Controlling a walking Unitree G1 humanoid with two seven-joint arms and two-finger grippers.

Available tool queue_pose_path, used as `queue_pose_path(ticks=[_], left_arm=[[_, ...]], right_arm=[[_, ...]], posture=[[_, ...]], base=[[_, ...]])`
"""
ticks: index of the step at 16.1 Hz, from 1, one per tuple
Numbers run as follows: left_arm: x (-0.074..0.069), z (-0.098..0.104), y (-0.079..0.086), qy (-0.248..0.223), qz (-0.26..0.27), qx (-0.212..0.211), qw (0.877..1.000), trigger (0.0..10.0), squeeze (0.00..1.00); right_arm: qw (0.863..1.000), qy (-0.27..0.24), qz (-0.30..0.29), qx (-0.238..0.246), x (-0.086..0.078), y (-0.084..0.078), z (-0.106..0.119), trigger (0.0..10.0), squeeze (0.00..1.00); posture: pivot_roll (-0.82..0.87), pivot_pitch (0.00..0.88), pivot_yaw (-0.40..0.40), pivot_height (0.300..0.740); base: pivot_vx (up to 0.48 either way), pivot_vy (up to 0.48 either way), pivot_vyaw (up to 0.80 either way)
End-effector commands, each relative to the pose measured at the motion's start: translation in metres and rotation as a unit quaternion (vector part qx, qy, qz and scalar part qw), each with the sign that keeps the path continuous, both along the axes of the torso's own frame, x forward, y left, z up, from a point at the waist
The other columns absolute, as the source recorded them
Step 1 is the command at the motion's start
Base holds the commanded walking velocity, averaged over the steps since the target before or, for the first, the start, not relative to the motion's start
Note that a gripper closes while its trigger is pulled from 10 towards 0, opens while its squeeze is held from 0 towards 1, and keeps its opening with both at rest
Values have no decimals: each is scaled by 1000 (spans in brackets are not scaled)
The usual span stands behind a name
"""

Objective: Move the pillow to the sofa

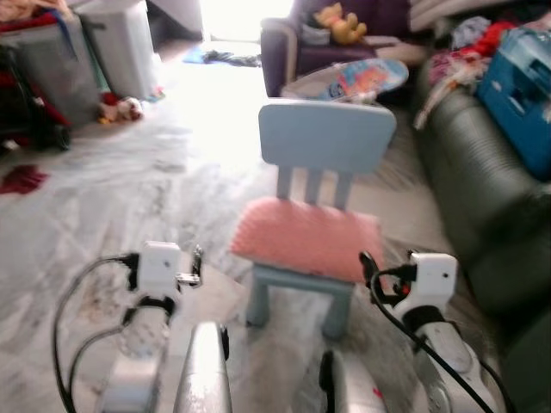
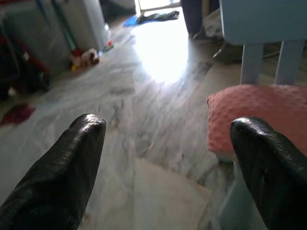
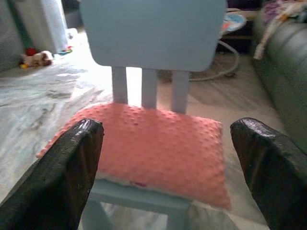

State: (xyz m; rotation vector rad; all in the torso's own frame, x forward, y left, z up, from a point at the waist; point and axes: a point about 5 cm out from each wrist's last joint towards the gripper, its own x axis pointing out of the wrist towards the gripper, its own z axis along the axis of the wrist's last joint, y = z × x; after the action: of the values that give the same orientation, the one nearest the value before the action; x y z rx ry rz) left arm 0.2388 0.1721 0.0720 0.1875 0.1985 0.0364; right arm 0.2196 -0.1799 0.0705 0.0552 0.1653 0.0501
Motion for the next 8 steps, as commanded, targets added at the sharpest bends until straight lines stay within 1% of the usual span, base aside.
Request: queue_pose_path(ticks=[1, 2, 5, 8], left_arm=[[6, 10, -4, -20, -11, 0, 1000, 10000, 0], [7, 10, -4, -21, -12, -3, 1000, 10000, 0], [9, 13, -6, -29, -19, -10, 999, 10000, 0], [10, 14, -5, -32, -19, -9, 999, 10000, 0]], right_arm=[[1000, -6, -1, -1, 3, -2, 4, 10000, 0], [1000, -6, 0, 0, 3, -2, 4, 10000, 0], [1000, -6, 1, 0, 4, -1, 4, 10000, 0], [1000, -8, 2, 2, 5, -1, 4, 10000, 0]], posture=[[-3, 4, -33, 611], [-3, 2, -37, 611], [-4, 2, -38, 589], [-5, 4, -35, 589]], base=[[0, 0, 0], [0, 0, 0], [0, 0, 0], [402, 0, 0]])
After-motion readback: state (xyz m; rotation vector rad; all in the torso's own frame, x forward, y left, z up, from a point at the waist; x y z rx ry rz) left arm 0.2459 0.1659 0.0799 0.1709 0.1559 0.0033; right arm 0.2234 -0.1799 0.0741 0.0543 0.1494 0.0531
